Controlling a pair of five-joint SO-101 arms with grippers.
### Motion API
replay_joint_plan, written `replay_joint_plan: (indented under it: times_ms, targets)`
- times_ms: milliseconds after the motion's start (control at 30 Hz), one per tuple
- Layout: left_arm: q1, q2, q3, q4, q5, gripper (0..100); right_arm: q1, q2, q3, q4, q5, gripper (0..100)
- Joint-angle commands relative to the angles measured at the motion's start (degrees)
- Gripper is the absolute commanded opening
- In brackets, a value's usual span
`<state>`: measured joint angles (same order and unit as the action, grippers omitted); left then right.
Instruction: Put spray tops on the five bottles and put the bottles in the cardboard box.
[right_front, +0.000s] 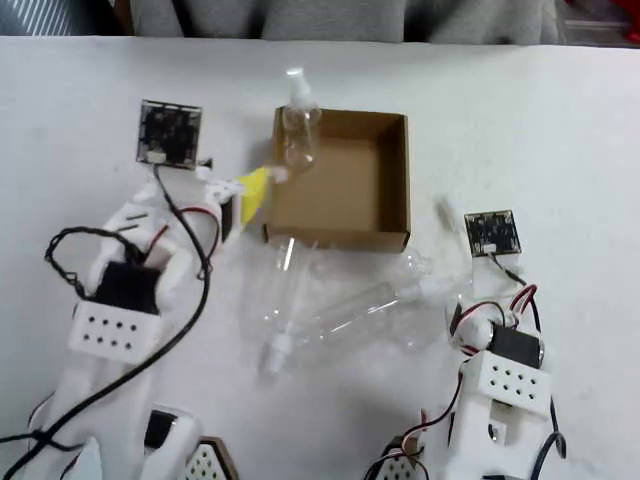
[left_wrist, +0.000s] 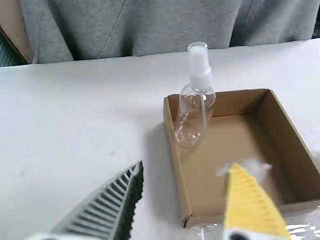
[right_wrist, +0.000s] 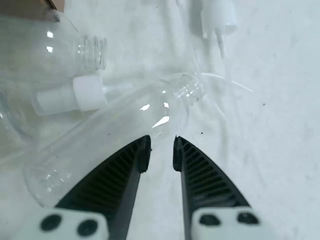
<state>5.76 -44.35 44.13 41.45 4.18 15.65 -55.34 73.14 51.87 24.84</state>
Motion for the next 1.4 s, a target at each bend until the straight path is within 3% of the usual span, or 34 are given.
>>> replay_joint_plan:
  times_ms: [0, 133, 367, 667, 767, 1033, 1367]
  targets:
    - [-3.74, -4.00, -0.44, -0.79, 0.18, 2, 0.40, 0.57, 0.53, -0.57, 0.70, 6.7]
    - [-3.74, -4.62, 4.48, -0.70, 0.44, 10, 0.40, 0.57, 0.53, -0.48, 0.70, 6.7]
    - [-0.04, -4.62, 15.47, -1.14, 0.62, 2, 0.31, 0.57, 0.53, -0.48, 0.70, 6.7]
    - [7.69, -4.62, 20.57, 1.32, 0.70, 2, 0.31, 0.57, 0.53, -0.57, 0.70, 6.7]
    - [8.92, -4.62, 20.48, 1.23, 4.40, 3, 0.22, 0.57, 0.53, -0.57, 0.70, 6.7]
    - [9.01, -4.62, 22.33, 2.37, 8.88, 32, 0.22, 0.57, 0.53, -0.57, 0.70, 6.7]
    - [10.51, -4.09, 29.19, -6.51, 8.70, 29, 0.22, 0.57, 0.62, -0.57, 0.70, 6.7]
